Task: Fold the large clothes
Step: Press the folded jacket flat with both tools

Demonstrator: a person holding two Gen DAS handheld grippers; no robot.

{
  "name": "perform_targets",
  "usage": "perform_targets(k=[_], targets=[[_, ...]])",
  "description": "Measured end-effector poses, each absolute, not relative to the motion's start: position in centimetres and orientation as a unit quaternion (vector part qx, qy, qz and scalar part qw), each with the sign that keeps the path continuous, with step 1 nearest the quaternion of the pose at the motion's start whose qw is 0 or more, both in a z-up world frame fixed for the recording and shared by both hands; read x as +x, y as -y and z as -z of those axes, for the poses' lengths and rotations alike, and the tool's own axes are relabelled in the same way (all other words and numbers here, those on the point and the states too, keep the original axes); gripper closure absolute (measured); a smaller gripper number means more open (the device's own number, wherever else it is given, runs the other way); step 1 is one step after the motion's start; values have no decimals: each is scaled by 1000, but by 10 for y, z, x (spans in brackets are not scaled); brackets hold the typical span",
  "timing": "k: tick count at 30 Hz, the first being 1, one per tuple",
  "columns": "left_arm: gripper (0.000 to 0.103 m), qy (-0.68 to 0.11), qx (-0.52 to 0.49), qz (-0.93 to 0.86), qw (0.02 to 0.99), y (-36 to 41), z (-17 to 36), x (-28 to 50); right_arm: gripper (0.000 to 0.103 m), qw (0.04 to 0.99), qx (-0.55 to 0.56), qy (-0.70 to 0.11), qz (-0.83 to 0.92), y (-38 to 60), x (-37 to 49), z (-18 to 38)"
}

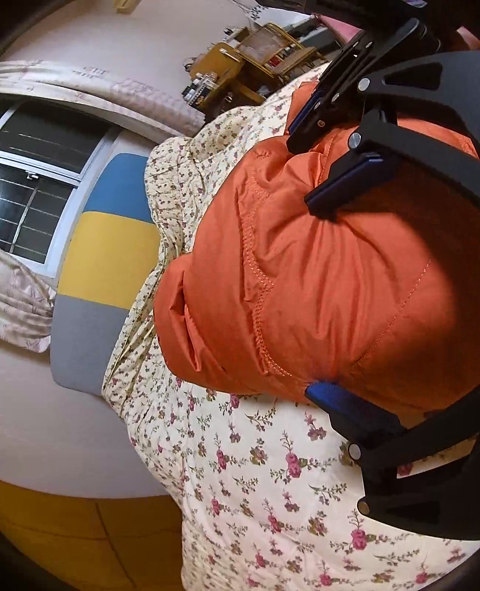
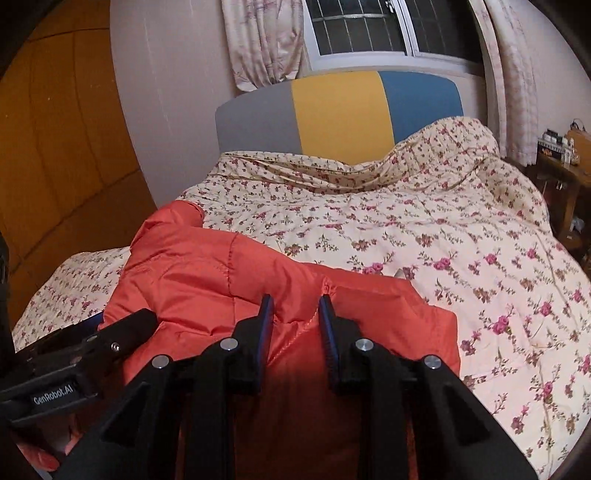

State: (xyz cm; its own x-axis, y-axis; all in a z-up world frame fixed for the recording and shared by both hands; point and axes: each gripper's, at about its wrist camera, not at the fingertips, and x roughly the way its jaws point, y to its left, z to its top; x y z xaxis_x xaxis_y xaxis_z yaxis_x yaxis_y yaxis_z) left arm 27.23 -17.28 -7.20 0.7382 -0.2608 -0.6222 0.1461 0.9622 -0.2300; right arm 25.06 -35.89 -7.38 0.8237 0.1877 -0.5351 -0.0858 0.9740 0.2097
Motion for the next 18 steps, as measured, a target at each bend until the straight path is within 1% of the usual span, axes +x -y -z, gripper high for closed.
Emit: perform_targets(k=[4, 18], targets=[[4, -356, -78, 104, 925, 175, 79, 278, 80, 948, 96, -295, -69, 360, 254, 80], [3, -350, -68, 101, 929, 183, 97, 284, 79, 937, 137, -313, -77, 372, 267, 101]])
